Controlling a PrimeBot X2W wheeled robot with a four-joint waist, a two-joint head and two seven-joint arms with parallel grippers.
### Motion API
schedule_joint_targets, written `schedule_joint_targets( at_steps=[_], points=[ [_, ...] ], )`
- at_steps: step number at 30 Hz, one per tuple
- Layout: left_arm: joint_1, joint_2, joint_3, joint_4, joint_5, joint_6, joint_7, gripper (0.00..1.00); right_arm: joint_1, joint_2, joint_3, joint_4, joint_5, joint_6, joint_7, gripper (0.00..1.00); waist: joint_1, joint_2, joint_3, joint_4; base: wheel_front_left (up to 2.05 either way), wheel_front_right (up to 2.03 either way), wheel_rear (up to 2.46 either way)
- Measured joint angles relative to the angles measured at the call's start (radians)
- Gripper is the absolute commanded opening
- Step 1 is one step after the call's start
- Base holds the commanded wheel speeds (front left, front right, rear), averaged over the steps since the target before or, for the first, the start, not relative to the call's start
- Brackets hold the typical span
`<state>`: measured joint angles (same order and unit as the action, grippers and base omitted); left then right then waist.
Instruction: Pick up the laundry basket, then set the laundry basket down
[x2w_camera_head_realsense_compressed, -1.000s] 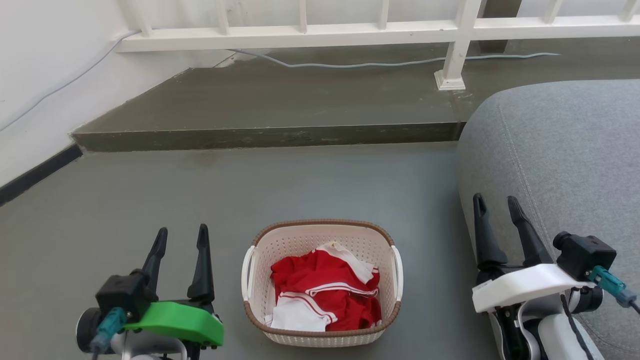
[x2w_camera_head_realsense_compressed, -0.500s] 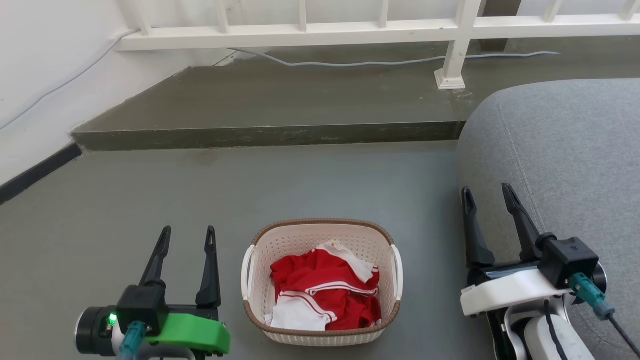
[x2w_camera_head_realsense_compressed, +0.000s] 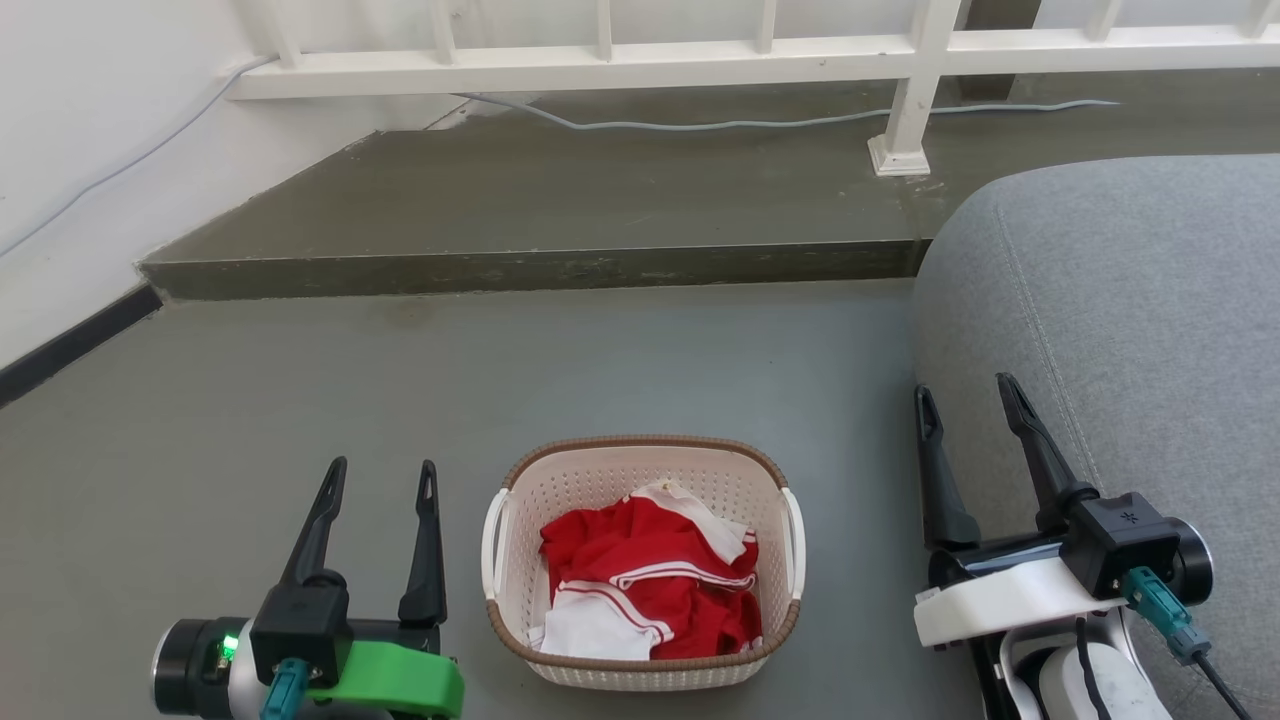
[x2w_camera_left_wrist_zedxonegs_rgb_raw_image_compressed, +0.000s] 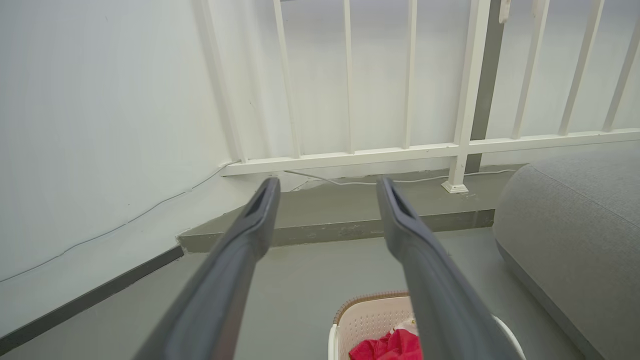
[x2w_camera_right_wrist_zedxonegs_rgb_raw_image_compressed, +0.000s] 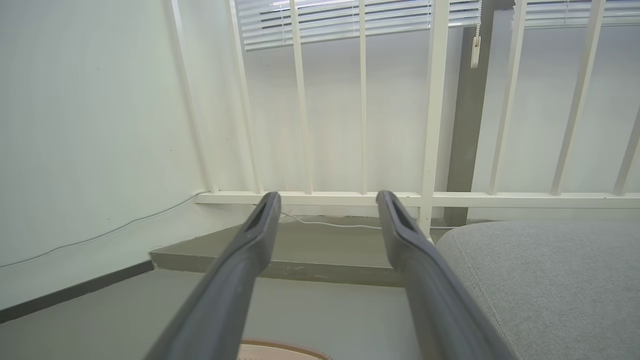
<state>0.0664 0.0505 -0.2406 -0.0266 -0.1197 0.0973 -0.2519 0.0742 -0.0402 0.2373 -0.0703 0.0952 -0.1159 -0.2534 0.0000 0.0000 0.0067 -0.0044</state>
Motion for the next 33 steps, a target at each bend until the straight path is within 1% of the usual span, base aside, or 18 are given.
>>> schedule_joint_targets(
  at_steps=[26, 33],
  points=[
    [0.000, 0.000, 0.011, 0.013, 0.000, -0.001, 0.000, 1.00, 0.000, 0.000, 0.000, 0.001, 0.004, -0.002, 0.000, 1.00, 0.0000, 0.0000, 0.005, 0.001, 0.00, 0.00, 0.00],
    [-0.001, 0.000, 0.012, 0.004, 0.000, -0.002, 0.000, 1.00, 0.000, 0.000, 0.000, -0.008, 0.004, -0.002, 0.000, 1.00, 0.0000, 0.0000, 0.025, 0.002, 0.00, 0.00, 0.00]
  ],
)
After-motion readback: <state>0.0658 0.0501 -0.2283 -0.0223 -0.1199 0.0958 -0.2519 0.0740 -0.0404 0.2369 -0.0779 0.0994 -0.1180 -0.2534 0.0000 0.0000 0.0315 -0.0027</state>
